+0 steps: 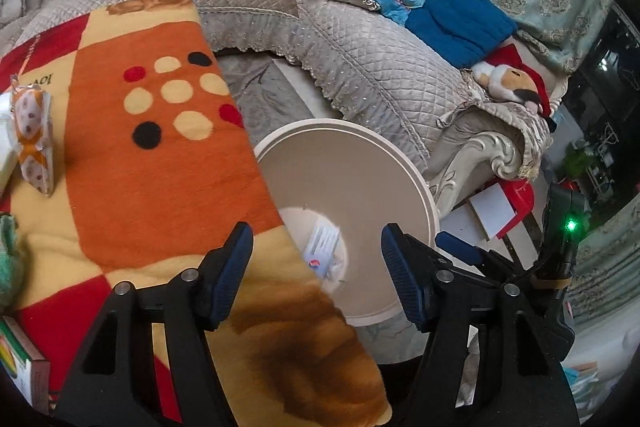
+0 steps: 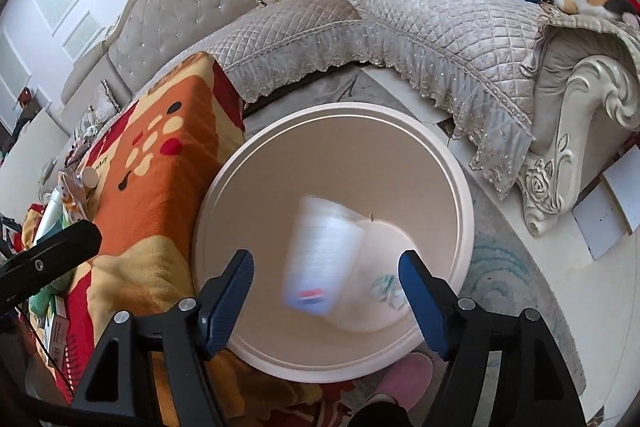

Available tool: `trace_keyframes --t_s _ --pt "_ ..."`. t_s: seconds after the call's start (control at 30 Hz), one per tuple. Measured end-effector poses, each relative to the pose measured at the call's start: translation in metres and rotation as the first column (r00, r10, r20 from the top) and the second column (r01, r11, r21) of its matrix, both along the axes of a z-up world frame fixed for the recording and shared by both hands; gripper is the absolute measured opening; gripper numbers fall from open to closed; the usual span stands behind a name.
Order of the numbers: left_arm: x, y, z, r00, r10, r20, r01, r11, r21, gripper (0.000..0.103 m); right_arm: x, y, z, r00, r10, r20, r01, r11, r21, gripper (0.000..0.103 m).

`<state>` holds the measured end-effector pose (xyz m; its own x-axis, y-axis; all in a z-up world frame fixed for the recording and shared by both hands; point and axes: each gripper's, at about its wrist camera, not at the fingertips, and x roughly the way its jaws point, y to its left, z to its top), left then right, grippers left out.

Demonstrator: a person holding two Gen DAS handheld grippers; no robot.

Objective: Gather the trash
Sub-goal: 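Carry both items to the white bin and open both grippers to drop them, then grasp the beige cloth with the left gripper while the right gripper grasps the green towel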

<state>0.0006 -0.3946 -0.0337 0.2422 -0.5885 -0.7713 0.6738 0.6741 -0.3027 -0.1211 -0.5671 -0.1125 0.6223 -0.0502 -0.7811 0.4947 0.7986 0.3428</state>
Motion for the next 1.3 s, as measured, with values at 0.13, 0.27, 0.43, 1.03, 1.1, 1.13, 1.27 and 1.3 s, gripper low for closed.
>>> trace_keyframes --t_s 0.13,0.27,0.43,1.03,1.1,1.13,1.27,1.3 --pt "-0.005 0.005 0.002 0.999 0.014 0.046 -0.015 1.0 0.023 0.066 0.002 0.007 0.003 1.0 0.018 -0.001 -0.018 0.999 -0.032 0.073" --pt "-0.009 0.013 0.005 0.995 0.035 0.095 -0.039 0.998 0.048 0.066 0.001 0.013 0.007 1.0 0.025 0.002 -0.025 0.998 -0.06 0.073" --pt "-0.015 0.027 0.011 0.986 0.06 0.154 -0.07 0.996 0.061 0.066 -0.002 0.024 0.016 0.999 0.035 0.013 -0.033 0.997 -0.076 0.073" --pt "-0.018 0.139 0.037 0.942 0.225 0.249 -0.238 0.971 0.024 0.066 0.007 0.107 0.067 0.98 0.184 0.079 -0.168 0.97 -0.175 0.074" --pt "-0.014 0.159 0.039 0.935 0.257 0.245 -0.268 0.963 0.015 0.066 0.011 0.118 0.07 0.974 0.21 0.082 -0.193 0.966 -0.172 0.074" --pt "-0.011 0.168 0.04 0.932 0.27 0.241 -0.281 0.96 0.012 0.066 0.015 0.126 0.071 0.971 0.226 0.084 -0.209 0.963 -0.17 0.075" --pt "-0.003 0.206 0.04 0.909 0.336 0.248 -0.35 0.937 0.015 0.066 0.023 0.149 0.073 0.959 0.27 0.087 -0.252 0.952 -0.172 0.075" --pt "-0.001 0.215 0.04 0.901 0.351 0.255 -0.367 0.93 0.017 0.066 0.027 0.155 0.074 0.955 0.283 0.087 -0.265 0.949 -0.172 0.075"
